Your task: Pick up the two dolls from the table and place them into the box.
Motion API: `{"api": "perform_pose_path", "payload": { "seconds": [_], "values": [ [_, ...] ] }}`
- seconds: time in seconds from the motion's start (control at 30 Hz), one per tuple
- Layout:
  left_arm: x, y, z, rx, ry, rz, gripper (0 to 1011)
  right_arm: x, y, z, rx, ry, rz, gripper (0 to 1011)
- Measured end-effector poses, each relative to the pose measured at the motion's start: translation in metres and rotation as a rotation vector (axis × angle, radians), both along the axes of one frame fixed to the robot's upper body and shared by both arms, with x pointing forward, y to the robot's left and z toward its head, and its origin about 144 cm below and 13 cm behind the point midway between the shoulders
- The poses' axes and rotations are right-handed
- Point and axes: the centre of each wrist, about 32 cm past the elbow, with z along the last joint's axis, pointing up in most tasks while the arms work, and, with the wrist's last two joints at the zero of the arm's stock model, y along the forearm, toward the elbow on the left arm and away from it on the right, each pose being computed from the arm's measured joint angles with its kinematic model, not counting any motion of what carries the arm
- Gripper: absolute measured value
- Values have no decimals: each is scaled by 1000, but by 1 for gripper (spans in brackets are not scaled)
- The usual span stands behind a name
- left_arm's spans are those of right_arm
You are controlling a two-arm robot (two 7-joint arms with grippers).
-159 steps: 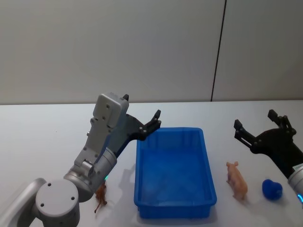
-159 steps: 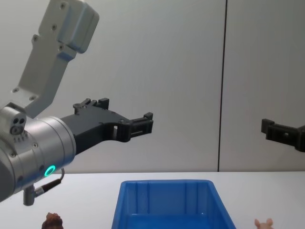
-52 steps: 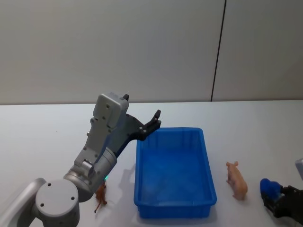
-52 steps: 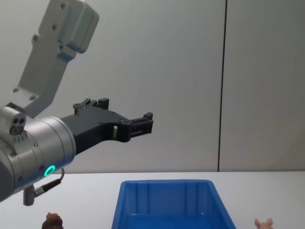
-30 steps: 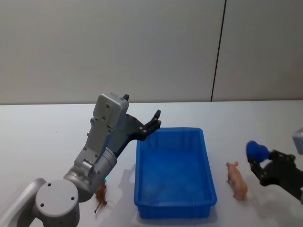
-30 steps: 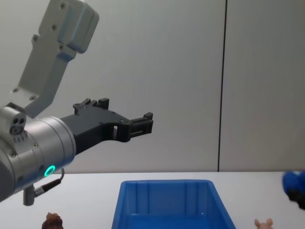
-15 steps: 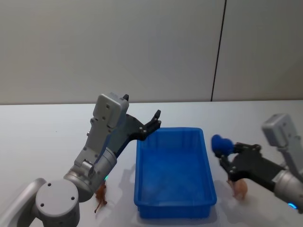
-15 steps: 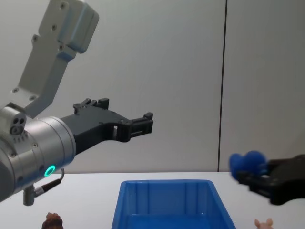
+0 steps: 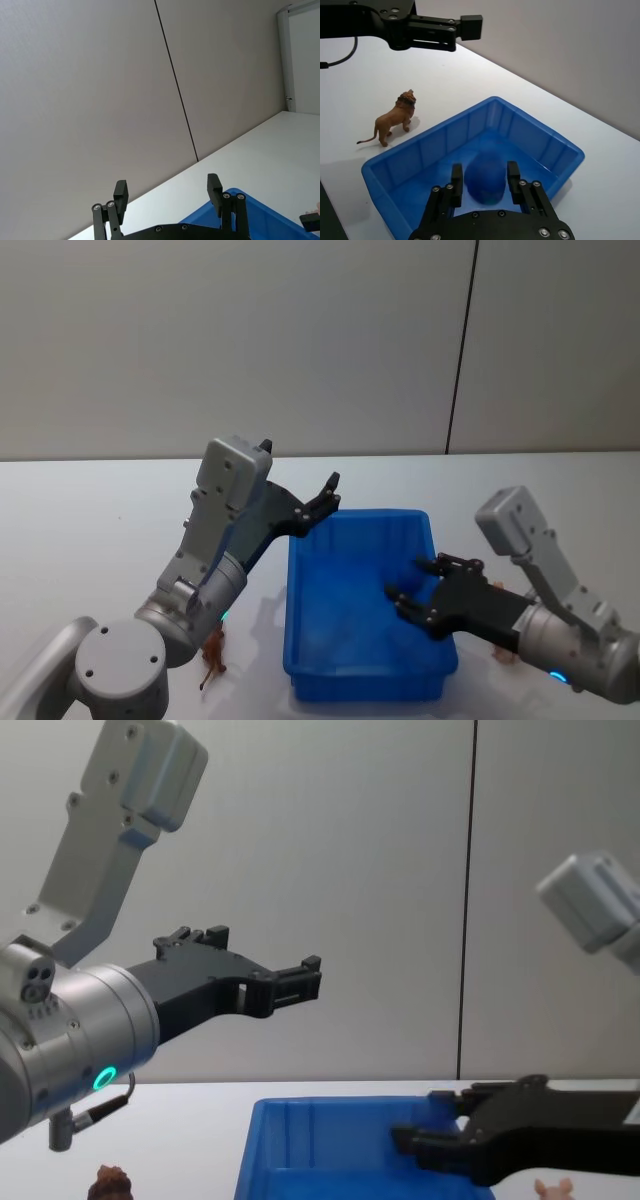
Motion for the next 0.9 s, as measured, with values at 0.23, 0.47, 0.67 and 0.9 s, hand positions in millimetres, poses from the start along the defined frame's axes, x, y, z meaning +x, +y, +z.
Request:
{"api": "perform_pose_path", "payload": {
  "seconds": [0.23, 0.47, 0.67, 0.9],
  "values": [
    [0, 0, 0, 0, 0, 0, 1001, 4, 7, -1, 3, 8, 18, 710],
    [0, 0, 0, 0, 0, 0, 1001, 5, 6, -1, 10, 6, 13, 920],
    [0, 0, 0, 0, 0, 0, 1001, 2, -3, -1, 28, -7, -25, 1001],
    [0, 0, 0, 0, 0, 0, 1001, -7, -20, -3, 49, -16, -80, 1001]
  ]
}}
